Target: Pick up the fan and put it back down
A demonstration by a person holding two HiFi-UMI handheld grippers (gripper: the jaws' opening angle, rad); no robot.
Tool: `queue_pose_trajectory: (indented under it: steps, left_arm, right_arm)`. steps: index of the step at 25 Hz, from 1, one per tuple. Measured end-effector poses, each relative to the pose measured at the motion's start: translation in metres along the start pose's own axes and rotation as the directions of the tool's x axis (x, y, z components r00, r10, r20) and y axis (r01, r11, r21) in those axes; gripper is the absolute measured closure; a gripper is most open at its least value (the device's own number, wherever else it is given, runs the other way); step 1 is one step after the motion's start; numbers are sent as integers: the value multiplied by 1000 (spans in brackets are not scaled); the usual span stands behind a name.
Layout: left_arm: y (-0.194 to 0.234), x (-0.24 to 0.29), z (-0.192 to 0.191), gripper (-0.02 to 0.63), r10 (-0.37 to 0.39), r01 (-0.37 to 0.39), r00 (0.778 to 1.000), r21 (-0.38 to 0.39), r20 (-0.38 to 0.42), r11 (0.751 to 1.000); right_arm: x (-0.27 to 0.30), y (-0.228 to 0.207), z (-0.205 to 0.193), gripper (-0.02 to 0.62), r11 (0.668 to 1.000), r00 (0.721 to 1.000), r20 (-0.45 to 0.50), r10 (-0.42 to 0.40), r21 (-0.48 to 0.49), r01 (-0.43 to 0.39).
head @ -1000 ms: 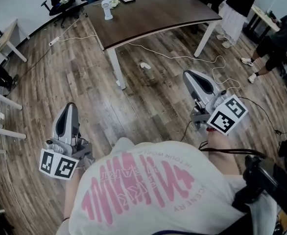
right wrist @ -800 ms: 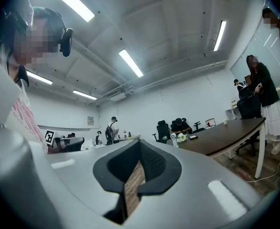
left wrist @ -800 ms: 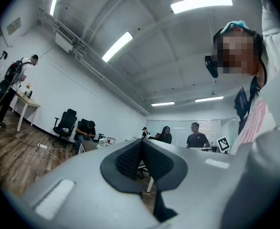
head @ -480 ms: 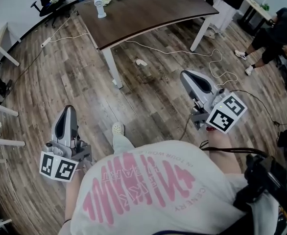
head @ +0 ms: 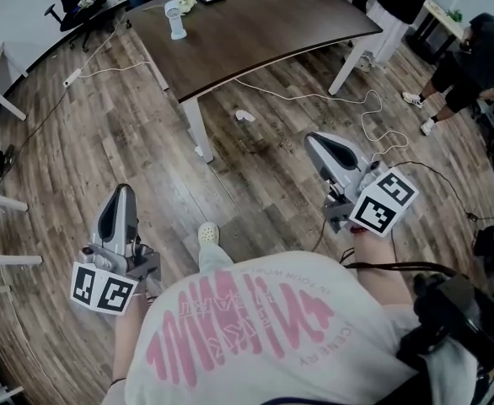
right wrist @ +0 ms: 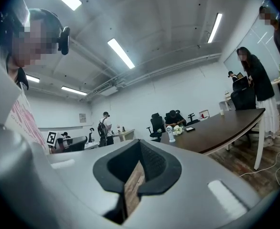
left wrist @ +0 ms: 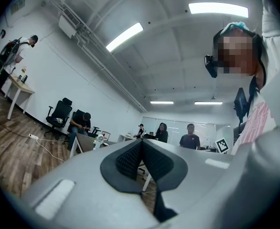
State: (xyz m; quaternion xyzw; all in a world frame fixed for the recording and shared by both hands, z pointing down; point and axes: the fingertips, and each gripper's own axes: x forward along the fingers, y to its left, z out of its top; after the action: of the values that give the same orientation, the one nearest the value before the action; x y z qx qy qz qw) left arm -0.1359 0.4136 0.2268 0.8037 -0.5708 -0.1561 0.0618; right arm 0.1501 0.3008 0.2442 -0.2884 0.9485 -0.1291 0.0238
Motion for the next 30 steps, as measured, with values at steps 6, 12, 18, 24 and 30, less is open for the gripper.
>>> queue_pose_trajectory:
  steps: [6, 12, 18, 24, 30]
  left_arm:
    - [35, 14, -3, 589, 19, -20, 1000, -33, -13, 999]
    - [59, 39, -2, 589, -14, 13, 1000, -32, -15, 999]
    - [90, 62, 4, 589, -36, 35, 999, -44, -33, 998]
    - [116, 93, 1, 589, -78, 75, 994, -42, -77, 996]
    - [150, 118, 0, 589, -115, 108, 988, -70, -102, 992]
  right_arm:
    - [41, -2, 0, 589, 1000, 1000, -22, 19, -11, -19]
    - [73, -17, 6, 589, 999, 1000, 9, 14, 35, -15]
    - [110, -21, 3, 589, 1000, 1000, -15, -1, 31, 1]
    - [141, -40, 7, 589, 997, 999, -2, -42, 66, 42]
    - [171, -51, 11, 589, 994, 996, 4, -86, 72, 85]
